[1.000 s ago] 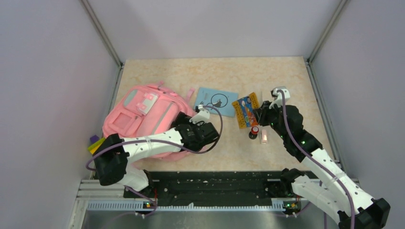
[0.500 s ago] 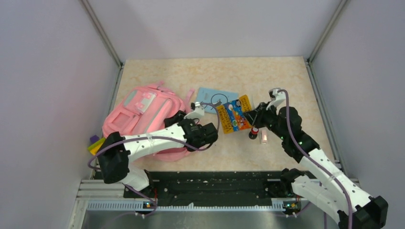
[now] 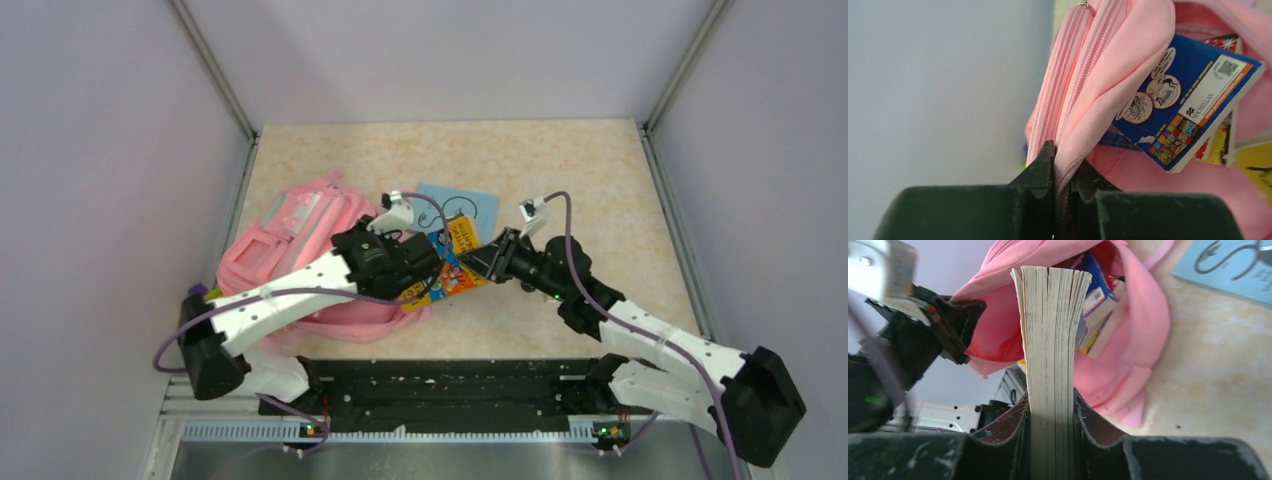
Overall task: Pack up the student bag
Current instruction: Place the book in the student bag.
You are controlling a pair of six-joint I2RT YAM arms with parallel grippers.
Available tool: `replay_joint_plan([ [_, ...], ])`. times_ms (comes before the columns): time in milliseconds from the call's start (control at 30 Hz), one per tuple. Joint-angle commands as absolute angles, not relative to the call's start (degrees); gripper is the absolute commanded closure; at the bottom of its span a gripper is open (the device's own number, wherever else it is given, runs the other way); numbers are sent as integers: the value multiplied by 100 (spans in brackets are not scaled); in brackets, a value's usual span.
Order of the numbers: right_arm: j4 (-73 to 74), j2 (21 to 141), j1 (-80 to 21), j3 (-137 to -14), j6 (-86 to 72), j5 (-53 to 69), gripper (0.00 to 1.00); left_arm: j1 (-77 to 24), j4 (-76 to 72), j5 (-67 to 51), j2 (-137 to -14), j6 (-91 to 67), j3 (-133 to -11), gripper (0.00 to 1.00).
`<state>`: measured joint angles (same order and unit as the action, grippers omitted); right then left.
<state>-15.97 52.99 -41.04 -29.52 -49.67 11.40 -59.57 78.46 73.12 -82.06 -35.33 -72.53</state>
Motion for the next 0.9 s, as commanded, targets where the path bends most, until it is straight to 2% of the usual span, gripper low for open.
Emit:
replay_joint_plan([
  [0,-3446,5834,-4527,-3196,-5639,835,100,-5642,5175,6305,-6608,-848,-7076,100],
  [133,-3789,6554,-4837,-3558,-5676,618,100,-5017,3824,5008,-5589,-126,-6483,100],
  [267,-4353,7170,-5010,-3831,-5826,390,100,-4825,3871,5169,-5508,112,-6384,100],
  [500,-4945,8345,-5228,-4495,-5927,36,100,-4577,3510,4601,-5466,199,-6040,100],
  [700,-5576,9650,-5503,-5011,-6169,-576,100,-4497,3106,4497,-5227,211,-5791,100],
  [867,-5550,10691,-5882,-5711,-5982,-1297,100,-4475,2915,4401,-5127,202,-5608,100],
])
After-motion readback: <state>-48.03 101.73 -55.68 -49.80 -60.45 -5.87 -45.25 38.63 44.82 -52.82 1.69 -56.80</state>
